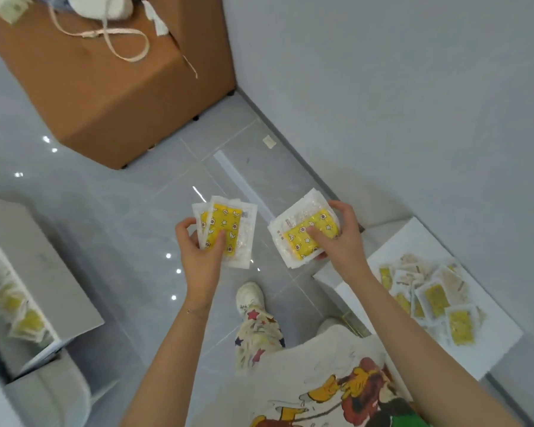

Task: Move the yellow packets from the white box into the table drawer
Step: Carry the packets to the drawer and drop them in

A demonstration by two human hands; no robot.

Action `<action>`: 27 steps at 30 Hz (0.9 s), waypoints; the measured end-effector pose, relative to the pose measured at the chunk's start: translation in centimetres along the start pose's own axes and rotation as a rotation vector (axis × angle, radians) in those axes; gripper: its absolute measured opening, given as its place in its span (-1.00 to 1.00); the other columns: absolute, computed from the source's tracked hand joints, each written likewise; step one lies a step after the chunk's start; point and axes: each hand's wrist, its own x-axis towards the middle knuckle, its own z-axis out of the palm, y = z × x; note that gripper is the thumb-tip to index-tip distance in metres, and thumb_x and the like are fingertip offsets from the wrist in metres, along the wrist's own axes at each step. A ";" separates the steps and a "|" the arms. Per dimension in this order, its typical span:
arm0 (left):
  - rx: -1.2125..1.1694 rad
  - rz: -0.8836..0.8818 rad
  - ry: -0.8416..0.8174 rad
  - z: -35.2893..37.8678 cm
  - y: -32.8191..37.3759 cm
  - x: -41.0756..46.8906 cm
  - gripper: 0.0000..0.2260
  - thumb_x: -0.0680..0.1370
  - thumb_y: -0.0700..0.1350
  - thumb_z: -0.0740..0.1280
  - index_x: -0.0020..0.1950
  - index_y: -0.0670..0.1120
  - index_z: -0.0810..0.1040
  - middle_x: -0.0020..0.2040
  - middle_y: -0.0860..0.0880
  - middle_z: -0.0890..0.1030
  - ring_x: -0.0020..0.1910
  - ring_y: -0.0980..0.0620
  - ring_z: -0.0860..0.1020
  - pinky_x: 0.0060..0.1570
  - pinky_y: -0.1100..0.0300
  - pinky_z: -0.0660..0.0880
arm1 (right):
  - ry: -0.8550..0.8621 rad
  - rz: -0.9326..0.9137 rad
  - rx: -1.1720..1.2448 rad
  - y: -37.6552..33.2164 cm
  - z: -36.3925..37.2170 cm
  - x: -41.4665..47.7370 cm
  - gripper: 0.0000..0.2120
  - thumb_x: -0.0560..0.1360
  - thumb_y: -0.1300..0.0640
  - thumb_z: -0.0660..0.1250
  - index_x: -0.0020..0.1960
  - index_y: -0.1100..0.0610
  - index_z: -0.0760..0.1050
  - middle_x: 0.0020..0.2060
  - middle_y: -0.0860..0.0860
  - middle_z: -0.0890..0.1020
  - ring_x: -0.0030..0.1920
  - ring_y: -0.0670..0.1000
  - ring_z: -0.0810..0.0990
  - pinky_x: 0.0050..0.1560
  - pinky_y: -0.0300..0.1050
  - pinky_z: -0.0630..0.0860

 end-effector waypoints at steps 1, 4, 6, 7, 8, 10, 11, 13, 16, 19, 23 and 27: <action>-0.014 -0.001 0.023 -1.9 0.7 0.5 -0.60 0.52 -0.17 0.42 0.22 0.05 0.29 0.05 -0.06 0.62 -0.07 0.05 0.65 -0.17 0.25 0.59 | -0.024 -0.003 -0.034 -1.2 1.8 -0.3 -0.53 0.46 0.21 0.45 0.24 -0.07 0.33 -0.02 -0.24 0.49 -0.19 -0.24 0.62 -0.40 -0.23 0.58; -0.069 0.000 0.078 -7.2 2.7 1.4 -0.60 0.51 -0.17 0.43 0.22 0.06 0.31 0.03 -0.05 0.63 -0.08 0.05 0.66 -0.17 0.24 0.59 | -0.107 -0.030 -0.106 -4.6 7.1 -1.0 -0.54 0.46 0.19 0.44 0.22 -0.10 0.31 -0.02 -0.27 0.48 -0.16 -0.16 0.63 -0.39 -0.25 0.58; -0.098 -0.008 0.110 -10.5 3.6 1.9 -0.60 0.51 -0.16 0.44 0.21 0.09 0.32 0.03 -0.03 0.63 -0.08 0.06 0.66 -0.15 0.22 0.60 | -0.158 -0.041 -0.130 -6.5 10.5 -1.2 -0.54 0.47 0.18 0.44 0.24 -0.09 0.30 0.00 -0.24 0.50 -0.11 -0.11 0.63 -0.39 -0.26 0.57; -0.113 -0.011 0.131 -12.1 4.0 2.2 -0.60 0.50 -0.16 0.44 0.21 0.09 0.32 0.03 -0.02 0.63 -0.08 0.07 0.66 -0.15 0.23 0.60 | -0.176 -0.049 -0.143 -7.5 12.1 -1.3 -0.53 0.47 0.17 0.44 0.25 -0.08 0.30 0.01 -0.22 0.50 -0.10 -0.10 0.63 -0.39 -0.27 0.57; -0.129 -0.013 0.155 -13.5 4.4 2.6 -0.59 0.50 -0.16 0.44 0.21 0.08 0.32 0.03 -0.01 0.63 -0.08 0.08 0.66 -0.15 0.24 0.60 | -0.194 -0.061 -0.152 -8.5 13.8 -1.2 -0.53 0.47 0.17 0.44 0.26 -0.07 0.31 0.01 -0.21 0.51 -0.11 -0.10 0.64 -0.39 -0.26 0.57; -0.154 -0.017 0.206 -16.0 5.0 3.2 -0.58 0.50 -0.17 0.44 0.24 0.05 0.31 0.03 -0.02 0.63 -0.09 0.09 0.66 -0.18 0.27 0.59 | -0.230 -0.084 -0.164 -10.3 16.8 -1.0 -0.52 0.47 0.19 0.44 0.28 -0.03 0.31 -0.02 -0.19 0.53 -0.15 -0.11 0.66 -0.39 -0.23 0.58; -0.170 -0.019 0.234 -17.2 5.2 3.6 -0.58 0.50 -0.17 0.44 0.24 0.04 0.31 0.04 -0.03 0.63 -0.09 0.09 0.66 -0.18 0.28 0.59 | -0.247 -0.098 -0.173 -11.3 18.4 -0.8 -0.52 0.47 0.19 0.44 0.29 -0.01 0.31 -0.04 -0.20 0.54 -0.18 -0.15 0.67 -0.39 -0.22 0.59; -0.211 -0.028 0.293 -19.3 5.4 4.4 -0.58 0.49 -0.18 0.45 0.22 0.06 0.31 0.05 -0.05 0.63 -0.07 0.07 0.66 -0.16 0.25 0.59 | -0.283 -0.131 -0.197 -13.0 21.5 -0.5 -0.52 0.47 0.21 0.44 0.28 0.01 0.32 -0.08 -0.22 0.54 -0.22 -0.23 0.65 -0.40 -0.20 0.60; -0.266 -0.055 0.367 -21.8 5.1 6.1 -0.57 0.49 -0.19 0.45 0.21 0.08 0.31 0.05 -0.04 0.63 -0.06 0.05 0.66 -0.11 0.19 0.61 | -0.352 -0.164 -0.241 -14.6 26.3 0.7 -0.52 0.46 0.20 0.45 0.28 0.02 0.32 -0.08 -0.21 0.55 -0.22 -0.23 0.65 -0.41 -0.20 0.60; -0.299 -0.077 0.460 -24.0 4.7 8.0 -0.57 0.50 -0.21 0.43 0.24 0.04 0.30 0.02 0.00 0.63 -0.09 0.13 0.66 -0.16 0.28 0.58 | -0.427 -0.168 -0.273 -15.5 31.0 2.1 -0.53 0.46 0.18 0.45 0.26 -0.01 0.31 -0.02 -0.12 0.58 -0.19 -0.16 0.67 -0.38 -0.16 0.62; -0.350 -0.111 0.600 -26.6 4.6 10.8 -0.56 0.50 -0.22 0.43 0.26 0.01 0.30 0.02 0.01 0.63 -0.09 0.14 0.65 -0.15 0.30 0.58 | -0.545 -0.184 -0.330 -17.2 37.4 4.4 -0.55 0.45 0.17 0.46 0.21 -0.07 0.32 -0.01 -0.07 0.59 -0.19 -0.11 0.68 -0.39 -0.10 0.62; -0.431 -0.149 0.730 -29.1 5.3 13.3 -0.56 0.50 -0.24 0.42 0.27 -0.01 0.30 0.04 -0.02 0.63 -0.04 0.10 0.66 -0.11 0.25 0.59 | -0.662 -0.191 -0.406 -19.6 43.2 6.3 -0.55 0.44 0.16 0.48 0.17 -0.12 0.33 -0.03 0.00 0.62 -0.20 -0.06 0.69 -0.41 -0.13 0.59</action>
